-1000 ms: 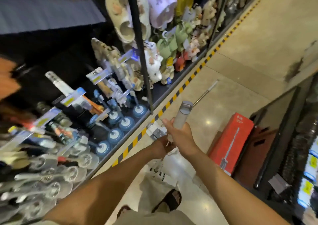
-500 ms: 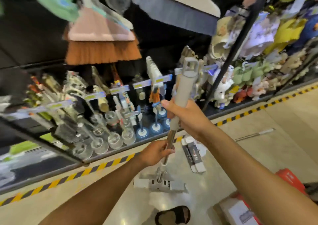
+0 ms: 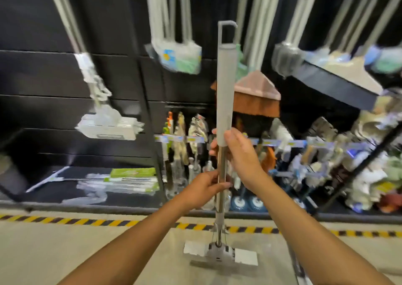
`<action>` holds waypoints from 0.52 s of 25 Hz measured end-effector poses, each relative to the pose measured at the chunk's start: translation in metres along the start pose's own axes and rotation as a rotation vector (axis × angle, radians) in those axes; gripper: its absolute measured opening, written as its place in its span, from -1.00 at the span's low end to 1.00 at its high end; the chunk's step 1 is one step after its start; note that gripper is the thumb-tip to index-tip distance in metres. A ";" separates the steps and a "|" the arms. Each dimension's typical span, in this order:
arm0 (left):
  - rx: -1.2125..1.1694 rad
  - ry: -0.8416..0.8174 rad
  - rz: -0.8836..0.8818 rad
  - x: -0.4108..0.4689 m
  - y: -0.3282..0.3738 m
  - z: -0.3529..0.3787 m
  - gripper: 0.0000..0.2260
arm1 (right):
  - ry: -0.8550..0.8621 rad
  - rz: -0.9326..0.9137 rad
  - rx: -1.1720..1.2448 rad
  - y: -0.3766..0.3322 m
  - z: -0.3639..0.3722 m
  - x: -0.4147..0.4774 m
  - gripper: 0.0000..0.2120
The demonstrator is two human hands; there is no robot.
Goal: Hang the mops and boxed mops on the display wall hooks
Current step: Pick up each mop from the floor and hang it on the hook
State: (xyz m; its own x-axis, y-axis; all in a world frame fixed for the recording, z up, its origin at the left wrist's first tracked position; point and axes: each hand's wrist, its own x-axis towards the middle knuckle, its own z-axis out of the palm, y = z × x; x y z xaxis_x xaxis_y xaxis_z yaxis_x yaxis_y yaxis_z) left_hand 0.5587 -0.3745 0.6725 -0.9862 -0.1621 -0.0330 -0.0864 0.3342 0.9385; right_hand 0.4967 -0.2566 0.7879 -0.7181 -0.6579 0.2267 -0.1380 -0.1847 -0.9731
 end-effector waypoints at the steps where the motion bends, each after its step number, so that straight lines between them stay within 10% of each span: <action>1: -0.001 0.051 0.026 -0.014 0.002 -0.023 -0.85 | -0.025 -0.025 0.015 -0.009 0.027 0.007 -0.77; 13: 0.162 0.638 0.113 -0.155 0.026 -0.274 -0.82 | -0.448 -0.115 0.241 -0.097 0.293 0.101 -0.62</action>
State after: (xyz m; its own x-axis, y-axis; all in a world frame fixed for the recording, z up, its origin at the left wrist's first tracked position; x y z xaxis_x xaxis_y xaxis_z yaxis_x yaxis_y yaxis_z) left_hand 0.7484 -0.5953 0.7965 -0.7178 -0.6187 0.3194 -0.0563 0.5088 0.8590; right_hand 0.6378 -0.5188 0.9175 -0.3376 -0.8619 0.3784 0.0002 -0.4021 -0.9156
